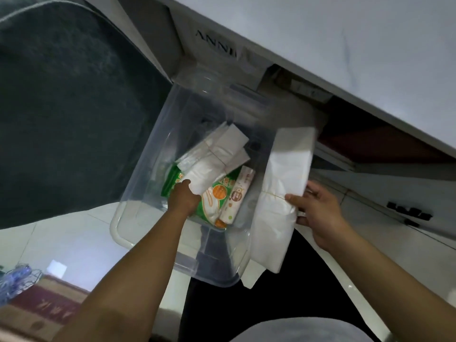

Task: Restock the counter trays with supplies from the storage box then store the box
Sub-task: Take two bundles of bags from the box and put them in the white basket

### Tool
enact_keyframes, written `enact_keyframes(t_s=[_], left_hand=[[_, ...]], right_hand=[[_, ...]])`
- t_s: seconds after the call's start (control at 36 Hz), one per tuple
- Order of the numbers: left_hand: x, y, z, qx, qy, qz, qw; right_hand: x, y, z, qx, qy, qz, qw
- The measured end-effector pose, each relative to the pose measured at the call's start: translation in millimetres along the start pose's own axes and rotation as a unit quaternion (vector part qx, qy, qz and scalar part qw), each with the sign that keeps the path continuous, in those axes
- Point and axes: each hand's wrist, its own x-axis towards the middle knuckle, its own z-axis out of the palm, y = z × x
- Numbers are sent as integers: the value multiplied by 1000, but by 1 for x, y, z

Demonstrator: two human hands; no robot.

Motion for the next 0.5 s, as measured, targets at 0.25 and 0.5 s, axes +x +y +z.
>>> enact_keyframes(t_s=[0.25, 0.5], left_hand=[[47, 15, 21, 240, 69, 111, 962], [92, 70, 51, 208, 108, 90, 968]], right_hand=[[8, 9, -8, 15, 12, 9, 1000], [14, 18, -14, 36, 24, 10, 999]])
